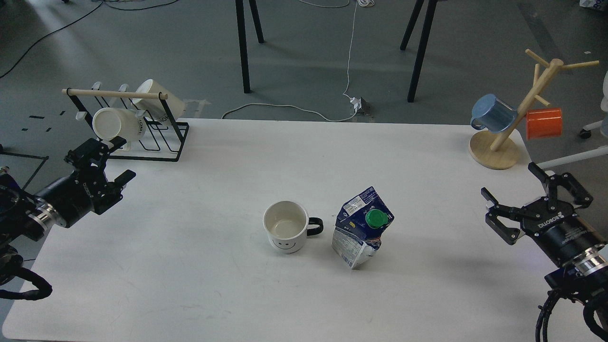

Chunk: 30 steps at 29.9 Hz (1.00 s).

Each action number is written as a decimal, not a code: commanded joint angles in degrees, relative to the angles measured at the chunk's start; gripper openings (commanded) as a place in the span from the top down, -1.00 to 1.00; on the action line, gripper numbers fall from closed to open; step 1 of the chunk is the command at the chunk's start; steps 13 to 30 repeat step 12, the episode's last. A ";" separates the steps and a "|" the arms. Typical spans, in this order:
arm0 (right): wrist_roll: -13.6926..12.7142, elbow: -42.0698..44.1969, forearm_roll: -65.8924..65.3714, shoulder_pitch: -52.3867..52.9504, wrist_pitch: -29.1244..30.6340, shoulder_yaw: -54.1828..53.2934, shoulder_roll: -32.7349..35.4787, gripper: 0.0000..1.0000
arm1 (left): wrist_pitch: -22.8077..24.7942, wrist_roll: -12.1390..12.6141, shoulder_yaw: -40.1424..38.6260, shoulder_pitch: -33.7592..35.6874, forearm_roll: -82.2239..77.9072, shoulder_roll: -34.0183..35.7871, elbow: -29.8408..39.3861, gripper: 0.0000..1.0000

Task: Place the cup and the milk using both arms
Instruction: 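Open the right gripper and pull it back away from the carton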

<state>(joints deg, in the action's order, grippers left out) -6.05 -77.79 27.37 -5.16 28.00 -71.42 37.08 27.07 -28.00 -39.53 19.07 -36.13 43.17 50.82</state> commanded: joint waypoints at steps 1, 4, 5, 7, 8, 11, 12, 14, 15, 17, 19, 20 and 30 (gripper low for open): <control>-0.19 5.53 -1.08 7.69 0.00 2.07 0.01 -0.97 | 0.09 0.00 -0.11 0.09 0.00 0.07 0.07 -0.93; 0.16 7.65 -1.62 9.99 0.00 2.69 -0.60 -0.97 | 0.18 0.00 -0.46 0.26 0.09 0.33 0.25 -0.93; 0.25 7.74 -1.62 10.17 0.00 2.60 -0.78 -0.97 | 0.44 0.00 -0.72 0.26 0.09 0.51 0.42 -0.93; 0.34 7.74 -1.62 10.34 0.00 2.52 -1.22 -0.97 | 0.61 0.00 -1.07 0.35 0.09 0.77 0.51 -0.93; 0.34 7.74 -1.62 10.61 0.00 2.60 -1.39 -0.97 | 0.70 0.00 -1.51 0.35 0.09 0.95 0.68 -0.93; 0.34 7.83 -1.71 11.75 0.00 3.13 -1.57 -0.97 | 0.88 0.00 -3.09 0.35 0.18 1.13 0.95 -0.93; 0.34 7.83 -1.71 11.93 0.00 3.22 -1.57 -0.97 | 0.93 0.00 -3.44 0.35 0.18 1.13 0.95 -0.93; 0.34 7.83 -1.71 11.93 0.00 3.22 -1.57 -0.97 | 0.93 0.00 -3.44 0.35 0.18 1.13 0.95 -0.93; 0.34 7.83 -1.71 11.93 0.00 3.22 -1.57 -0.97 | 0.93 0.00 -3.44 0.35 0.18 1.13 0.95 -0.93; 0.34 7.83 -1.71 11.93 0.00 3.22 -1.57 -0.97 | 0.93 0.00 -3.44 0.35 0.18 1.13 0.95 -0.93; 0.34 7.83 -1.71 11.93 0.00 3.22 -1.57 -0.97 | 0.93 0.00 -3.44 0.35 0.18 1.13 0.95 -0.93; 0.34 7.83 -1.71 11.93 0.00 3.22 -1.57 -0.97 | 0.93 0.00 -3.44 0.35 0.18 1.13 0.95 -0.93; 0.34 7.83 -1.71 11.93 0.00 3.22 -1.57 -0.97 | 0.93 0.00 -3.44 0.35 0.18 1.13 0.95 -0.93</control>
